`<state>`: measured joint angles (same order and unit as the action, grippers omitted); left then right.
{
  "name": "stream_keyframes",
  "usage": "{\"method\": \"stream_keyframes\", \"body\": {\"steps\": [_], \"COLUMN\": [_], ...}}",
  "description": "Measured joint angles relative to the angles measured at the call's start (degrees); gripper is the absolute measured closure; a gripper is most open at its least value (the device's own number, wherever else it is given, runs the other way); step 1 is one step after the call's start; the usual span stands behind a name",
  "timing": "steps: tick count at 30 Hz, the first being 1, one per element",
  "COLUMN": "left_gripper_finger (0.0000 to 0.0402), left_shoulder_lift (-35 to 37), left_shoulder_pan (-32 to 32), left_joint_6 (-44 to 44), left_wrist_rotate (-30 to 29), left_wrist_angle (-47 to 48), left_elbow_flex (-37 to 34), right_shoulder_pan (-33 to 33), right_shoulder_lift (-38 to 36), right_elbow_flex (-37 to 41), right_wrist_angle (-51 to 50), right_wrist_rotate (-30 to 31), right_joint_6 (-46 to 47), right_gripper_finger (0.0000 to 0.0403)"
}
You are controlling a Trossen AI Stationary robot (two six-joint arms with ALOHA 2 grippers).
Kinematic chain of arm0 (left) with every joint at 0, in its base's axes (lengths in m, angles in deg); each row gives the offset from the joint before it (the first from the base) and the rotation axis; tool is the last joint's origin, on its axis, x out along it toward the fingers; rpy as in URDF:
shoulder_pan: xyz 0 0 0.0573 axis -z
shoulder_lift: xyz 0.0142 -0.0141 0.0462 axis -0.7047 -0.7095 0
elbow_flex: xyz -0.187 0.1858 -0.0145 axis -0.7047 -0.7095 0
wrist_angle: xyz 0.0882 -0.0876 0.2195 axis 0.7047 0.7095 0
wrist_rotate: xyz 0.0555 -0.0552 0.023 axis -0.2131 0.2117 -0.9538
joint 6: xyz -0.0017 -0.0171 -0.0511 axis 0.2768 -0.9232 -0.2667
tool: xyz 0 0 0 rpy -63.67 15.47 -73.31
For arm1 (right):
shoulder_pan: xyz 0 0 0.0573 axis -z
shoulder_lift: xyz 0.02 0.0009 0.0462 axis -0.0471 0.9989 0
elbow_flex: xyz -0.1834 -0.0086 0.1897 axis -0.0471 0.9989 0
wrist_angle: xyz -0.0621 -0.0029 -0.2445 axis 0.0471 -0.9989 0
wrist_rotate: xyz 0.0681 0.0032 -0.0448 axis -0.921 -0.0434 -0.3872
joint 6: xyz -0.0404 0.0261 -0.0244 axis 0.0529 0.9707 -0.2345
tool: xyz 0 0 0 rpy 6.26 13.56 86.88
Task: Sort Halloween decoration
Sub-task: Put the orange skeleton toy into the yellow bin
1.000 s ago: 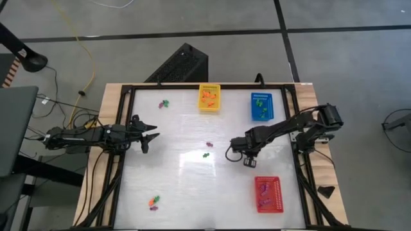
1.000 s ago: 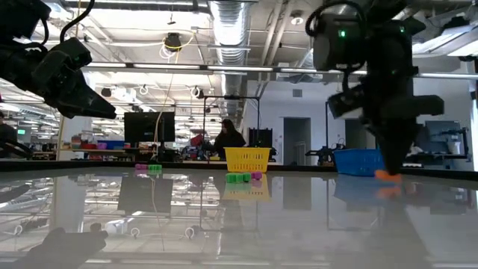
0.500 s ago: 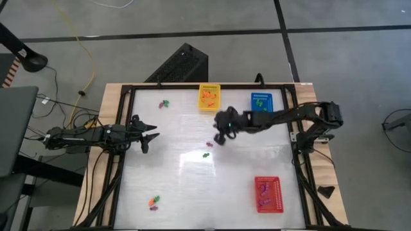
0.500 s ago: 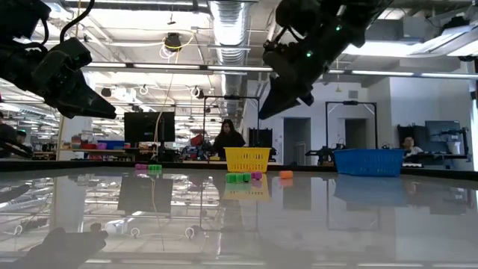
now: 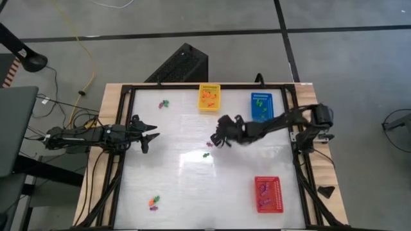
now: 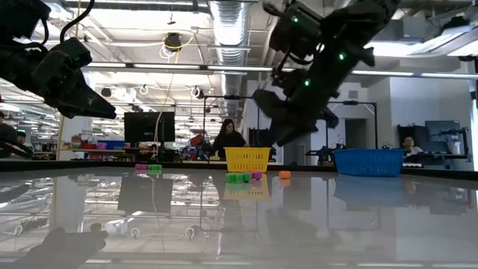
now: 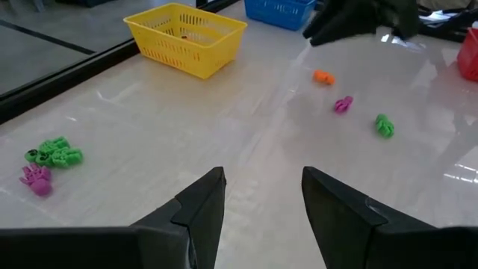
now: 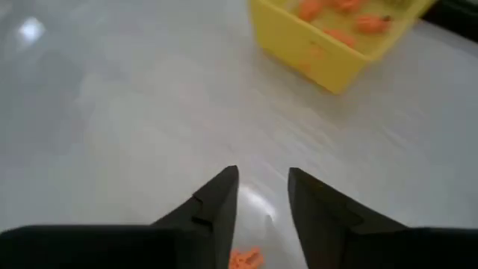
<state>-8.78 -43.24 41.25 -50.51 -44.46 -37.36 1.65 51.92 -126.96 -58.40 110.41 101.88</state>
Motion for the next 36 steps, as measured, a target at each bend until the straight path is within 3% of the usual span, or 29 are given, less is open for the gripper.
{"method": "stream_keyframes", "body": {"steps": [5, 13, 21, 26, 36], "left_gripper_finger": [0.0233, 0.0233, 0.0233, 0.0233, 0.0233], "left_shoulder_lift": [0.0, 0.0, 0.0, 0.0, 0.0], "left_shoulder_pan": [0.0, 0.0, 0.0, 0.0, 0.0], "left_joint_6": [0.0, 0.0, 0.0, 0.0, 0.0], "left_wrist_rotate": [0.0, 0.0, 0.0, 0.0, 0.0], "left_wrist_angle": [0.0, 0.0, 0.0, 0.1, 0.1], "left_elbow_flex": [0.0, 0.0, 0.0, 0.0, 0.0], "right_shoulder_pan": [-6.6, -11.4, -13.7, -13.7, -13.3], "right_shoulder_lift": [8.6, 16.7, 21.3, 22.1, 18.8], "right_elbow_flex": [0.0, 0.0, -0.2, -0.9, -8.9], "right_wrist_angle": [6.8, 9.8, 10.6, 10.3, -7.3], "right_wrist_rotate": [14.6, 25.0, 26.8, 22.4, 18.0], "right_joint_6": [12.3, 21.7, 29.8, 30.9, 25.8], "right_gripper_finger": [0.0213, 0.0215, 0.0235, 0.0252, 0.0380]}}
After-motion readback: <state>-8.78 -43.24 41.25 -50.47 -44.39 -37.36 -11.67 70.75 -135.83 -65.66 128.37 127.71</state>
